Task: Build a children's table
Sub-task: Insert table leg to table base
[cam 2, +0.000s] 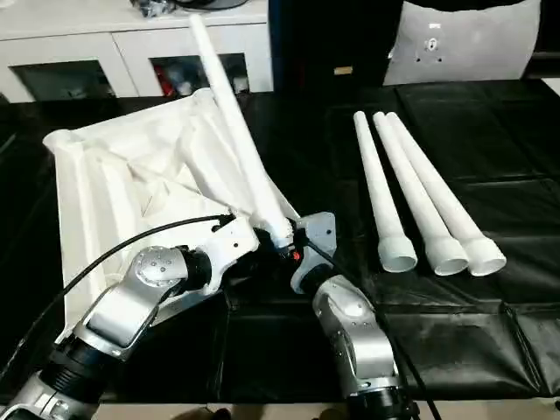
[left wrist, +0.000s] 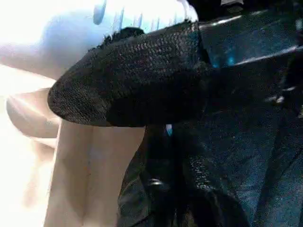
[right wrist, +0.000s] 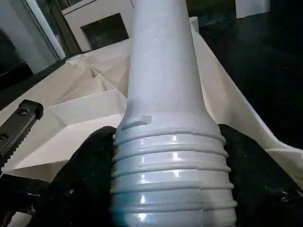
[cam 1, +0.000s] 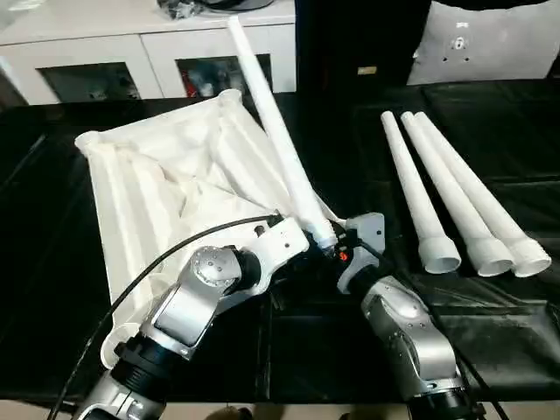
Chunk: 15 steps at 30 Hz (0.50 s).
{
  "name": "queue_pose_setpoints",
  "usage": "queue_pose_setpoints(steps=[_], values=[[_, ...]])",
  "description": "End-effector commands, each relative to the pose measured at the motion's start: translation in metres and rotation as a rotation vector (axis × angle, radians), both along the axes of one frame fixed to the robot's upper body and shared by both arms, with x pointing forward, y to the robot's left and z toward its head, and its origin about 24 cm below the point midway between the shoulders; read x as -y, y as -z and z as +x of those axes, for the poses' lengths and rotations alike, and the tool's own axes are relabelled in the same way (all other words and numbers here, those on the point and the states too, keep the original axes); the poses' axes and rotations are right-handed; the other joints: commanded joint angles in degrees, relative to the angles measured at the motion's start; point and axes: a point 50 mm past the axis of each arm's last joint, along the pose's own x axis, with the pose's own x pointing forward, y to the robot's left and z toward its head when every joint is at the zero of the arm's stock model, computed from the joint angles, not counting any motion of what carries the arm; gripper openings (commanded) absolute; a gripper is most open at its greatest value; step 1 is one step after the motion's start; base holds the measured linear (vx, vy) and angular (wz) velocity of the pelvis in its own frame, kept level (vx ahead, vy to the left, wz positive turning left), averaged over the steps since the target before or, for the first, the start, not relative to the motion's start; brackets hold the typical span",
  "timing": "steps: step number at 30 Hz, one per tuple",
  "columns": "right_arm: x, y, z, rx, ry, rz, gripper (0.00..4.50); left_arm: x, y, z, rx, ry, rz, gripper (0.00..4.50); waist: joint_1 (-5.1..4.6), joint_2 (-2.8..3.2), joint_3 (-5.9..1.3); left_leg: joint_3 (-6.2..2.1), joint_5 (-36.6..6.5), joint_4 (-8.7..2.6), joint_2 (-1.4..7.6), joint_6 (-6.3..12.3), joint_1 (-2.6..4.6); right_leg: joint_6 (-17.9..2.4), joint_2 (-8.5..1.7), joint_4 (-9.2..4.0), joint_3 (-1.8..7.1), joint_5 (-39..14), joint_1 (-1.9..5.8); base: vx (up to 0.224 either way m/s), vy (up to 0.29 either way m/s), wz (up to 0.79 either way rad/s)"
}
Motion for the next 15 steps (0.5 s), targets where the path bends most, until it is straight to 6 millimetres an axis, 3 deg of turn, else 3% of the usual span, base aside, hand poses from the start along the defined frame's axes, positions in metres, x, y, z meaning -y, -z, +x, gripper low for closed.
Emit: queue_pose_setpoints(steps=[1, 3, 4, 5, 8, 15], values=[[0.007, 0.005, 0.0, -0.029, 0.034, -0.003, 2.74, -0.005, 0.006, -0.003, -0.019, 0.011, 0.038, 0.0, 0.16, -0.01, -3.31, -1.14, -6.3, -3.0, 2.34, 2.63, 0.28, -13.6, -3.66, -3.43, 1.61, 7.1, 2.85, 0.0, 0.0, 0.0], [0.009, 0.002, 0.001, -0.018, 0.035, 0.005, 2.74, -0.01, 0.006, -0.004, -0.022, 0.018, 0.046, 0.0, 0.26, 0.03, -3.71, -1.18, -5.7, -2.84, 2.35, 2.76, 0.41, -13.7, -3.71, -3.31, 1.58, 7.8, 2.99, 0.0, 0.0, 0.0], [0.024, -0.019, 0.005, 0.064, 0.009, 0.1, 2.74, -0.032, 0.007, -0.005, -0.017, 0.061, 0.044, 0.0, 0.2, -0.57, -3.9, -1.12, -5.2, -2.73, 2.27, 3.03, 0.32, -13.7, -3.62, -3.31, 1.6, 8.3, 3.25, 0.0, 0.0, 0.0], [0.029, -0.026, 0.006, 0.091, -0.001, 0.128, 2.74, -0.038, 0.006, -0.005, -0.015, 0.071, 0.032, 0.0, 0.39, -0.3, -3.96, -1.22, -5.2, -2.6, 2.07, 3.49, 0.24, -13.8, -3.76, -3.12, 1.67, 8.7, 3.38, 0.0, 0.0, 0.0], [0.034, -0.032, 0.005, 0.115, -0.033, 0.152, 2.74, -0.043, 0.003, -0.003, -0.014, 0.084, 0.012, 0.54, 0.44, 0.01, -4.05, -1.05, -4.7, -2.46, 2.35, 3.95, 0.66, -13.7, -3.38, -2.89, 1.59, 10.1, 2.89, 0.0, 0.0, 0.0], [0.04, -0.035, 0.005, 0.132, -0.082, 0.166, 2.74, -0.047, 0.001, -0.003, -0.022, 0.118, -0.004, 0.98, 0.59, -0.01, -3.99, -0.96, -6.7, -2.5, 2.35, 3.02, 0.55, -14.1, -3.61, -3.06, 1.57, 3.9, 2.79, 0.0, 0.0, 0.0]])
